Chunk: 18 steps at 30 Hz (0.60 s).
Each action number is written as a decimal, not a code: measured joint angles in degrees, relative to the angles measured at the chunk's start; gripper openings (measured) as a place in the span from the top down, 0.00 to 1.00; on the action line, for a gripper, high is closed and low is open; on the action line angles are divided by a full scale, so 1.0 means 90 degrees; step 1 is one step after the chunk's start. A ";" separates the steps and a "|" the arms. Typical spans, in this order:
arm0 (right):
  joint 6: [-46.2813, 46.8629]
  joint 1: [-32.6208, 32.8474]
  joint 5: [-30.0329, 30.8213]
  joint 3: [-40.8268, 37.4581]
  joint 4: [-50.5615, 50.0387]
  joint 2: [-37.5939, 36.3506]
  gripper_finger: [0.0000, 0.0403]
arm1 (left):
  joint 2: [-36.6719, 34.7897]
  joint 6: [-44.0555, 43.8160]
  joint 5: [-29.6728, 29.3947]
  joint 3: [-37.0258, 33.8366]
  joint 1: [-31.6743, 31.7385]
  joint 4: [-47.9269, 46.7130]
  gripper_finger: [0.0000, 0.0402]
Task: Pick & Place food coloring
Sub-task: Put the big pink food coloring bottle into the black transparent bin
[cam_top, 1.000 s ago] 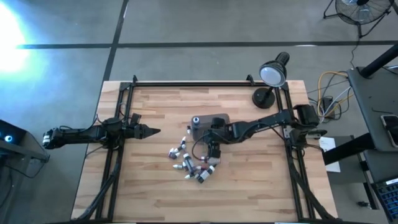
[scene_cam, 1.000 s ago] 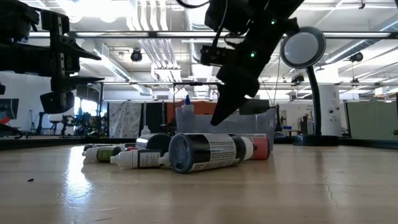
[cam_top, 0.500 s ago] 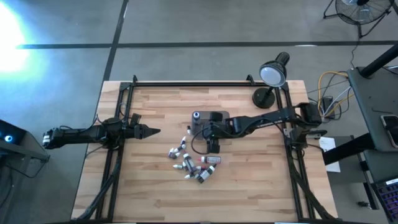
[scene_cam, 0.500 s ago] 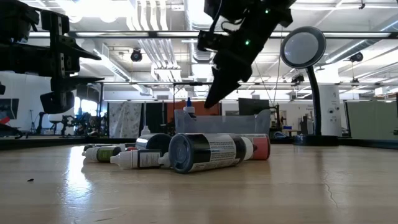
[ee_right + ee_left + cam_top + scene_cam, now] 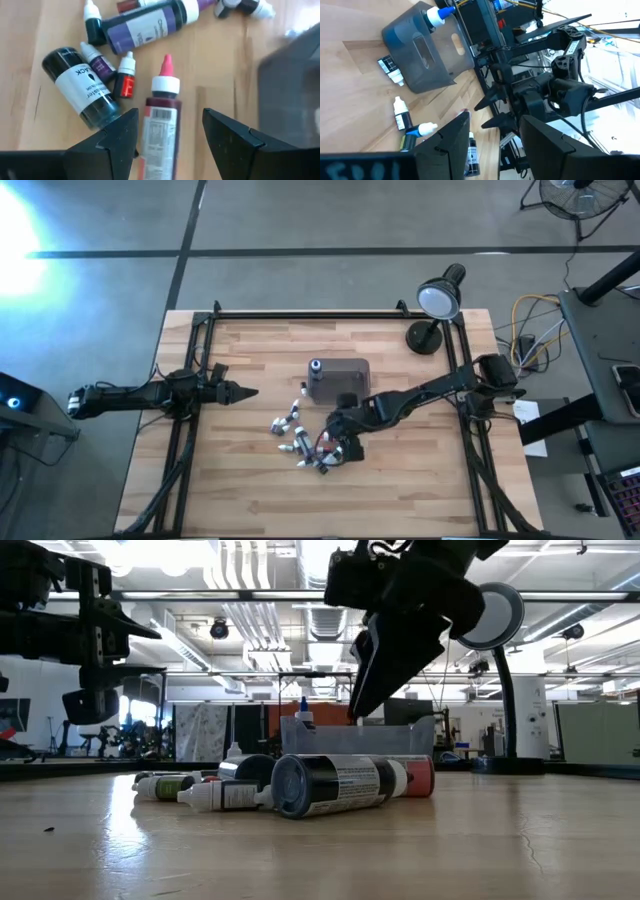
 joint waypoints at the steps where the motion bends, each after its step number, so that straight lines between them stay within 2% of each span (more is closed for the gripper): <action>1: 0.0145 0.0015 0.0000 0.0065 -0.0013 0.0076 0.47 | 0.0002 0.0002 0.0008 0.0000 -0.0002 -0.0001 0.62; 9: 0.0344 0.0060 0.0240 0.0887 -0.0106 0.0942 0.47 | 0.0054 0.0355 0.0229 0.0000 -0.0002 -0.0007 0.62; 14: 0.0457 0.0068 0.0296 0.1552 -0.0772 0.1559 0.47 | 0.0075 0.0359 0.0422 0.0000 -0.0002 -0.0004 0.62; 18: 0.0449 0.0068 0.0306 0.1735 -0.0911 0.1713 0.47 | 0.0082 0.0433 0.0503 0.0000 -0.0002 -0.0019 0.62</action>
